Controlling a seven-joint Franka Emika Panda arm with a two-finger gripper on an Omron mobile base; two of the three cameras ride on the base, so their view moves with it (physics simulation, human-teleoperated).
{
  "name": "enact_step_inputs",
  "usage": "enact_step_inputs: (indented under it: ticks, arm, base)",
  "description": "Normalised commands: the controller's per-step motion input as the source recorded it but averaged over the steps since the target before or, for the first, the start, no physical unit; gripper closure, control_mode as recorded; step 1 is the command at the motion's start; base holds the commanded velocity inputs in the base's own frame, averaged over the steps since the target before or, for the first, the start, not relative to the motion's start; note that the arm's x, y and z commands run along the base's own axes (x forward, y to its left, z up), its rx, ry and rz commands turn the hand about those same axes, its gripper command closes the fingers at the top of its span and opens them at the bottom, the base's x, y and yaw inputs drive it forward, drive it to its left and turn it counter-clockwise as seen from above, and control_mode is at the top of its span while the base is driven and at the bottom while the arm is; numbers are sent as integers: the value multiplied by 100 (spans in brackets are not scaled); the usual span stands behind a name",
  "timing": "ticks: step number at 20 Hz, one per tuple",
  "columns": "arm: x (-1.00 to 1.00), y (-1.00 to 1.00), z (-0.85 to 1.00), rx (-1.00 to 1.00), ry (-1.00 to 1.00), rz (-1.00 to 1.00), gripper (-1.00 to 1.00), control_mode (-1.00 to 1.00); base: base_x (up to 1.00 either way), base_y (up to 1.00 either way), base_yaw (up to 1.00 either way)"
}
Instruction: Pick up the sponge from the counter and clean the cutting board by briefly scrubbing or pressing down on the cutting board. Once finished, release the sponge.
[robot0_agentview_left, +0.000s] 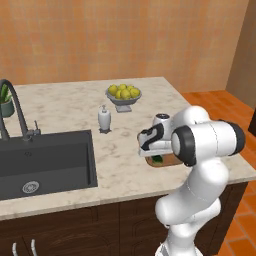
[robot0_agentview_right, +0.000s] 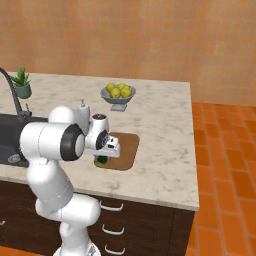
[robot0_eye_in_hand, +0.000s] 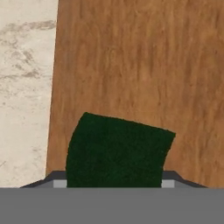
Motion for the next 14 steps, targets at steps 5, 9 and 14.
enact_step_inputs:
  ticks: [5, 9, 14]
  arm:
    - [47, -17, 4, 3, 0, 0, 100, -100]
    - [21, -2, -49, 1, -2, 0, 100, -100]
    - [5, 2, -50, -1, -4, 0, 100, -100]
  base:
    - [0, 0, 0]
    - [0, 0, 0]
    - [0, 0, 0]
